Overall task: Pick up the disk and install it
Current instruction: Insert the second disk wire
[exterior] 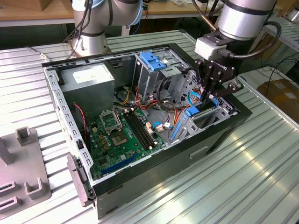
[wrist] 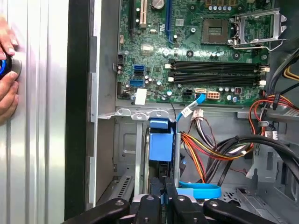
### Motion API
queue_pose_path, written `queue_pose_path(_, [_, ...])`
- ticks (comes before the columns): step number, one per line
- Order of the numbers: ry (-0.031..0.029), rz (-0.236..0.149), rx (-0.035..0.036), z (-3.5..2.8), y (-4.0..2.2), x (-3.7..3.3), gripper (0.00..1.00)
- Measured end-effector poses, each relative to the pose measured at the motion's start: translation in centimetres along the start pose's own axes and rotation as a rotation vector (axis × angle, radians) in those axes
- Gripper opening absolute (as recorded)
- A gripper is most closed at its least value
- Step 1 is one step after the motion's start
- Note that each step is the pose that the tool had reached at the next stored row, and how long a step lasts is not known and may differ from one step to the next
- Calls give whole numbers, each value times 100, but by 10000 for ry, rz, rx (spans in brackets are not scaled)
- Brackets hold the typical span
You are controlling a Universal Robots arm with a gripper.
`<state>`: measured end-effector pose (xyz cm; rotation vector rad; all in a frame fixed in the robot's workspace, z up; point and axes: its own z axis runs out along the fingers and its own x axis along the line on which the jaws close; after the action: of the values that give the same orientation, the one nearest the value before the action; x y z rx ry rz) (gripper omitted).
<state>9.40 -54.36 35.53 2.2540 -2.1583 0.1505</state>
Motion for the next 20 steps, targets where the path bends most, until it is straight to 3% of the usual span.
queue_pose_path(1, [-189,17,83,48,7,10,16])
queue_pose_path(6, [-212,19,91,51,7,10,16])
queue_pose_path(14, [-365,33,163,65,7,9,16])
queue_pose_path(20, [-578,49,189,80,9,9,16])
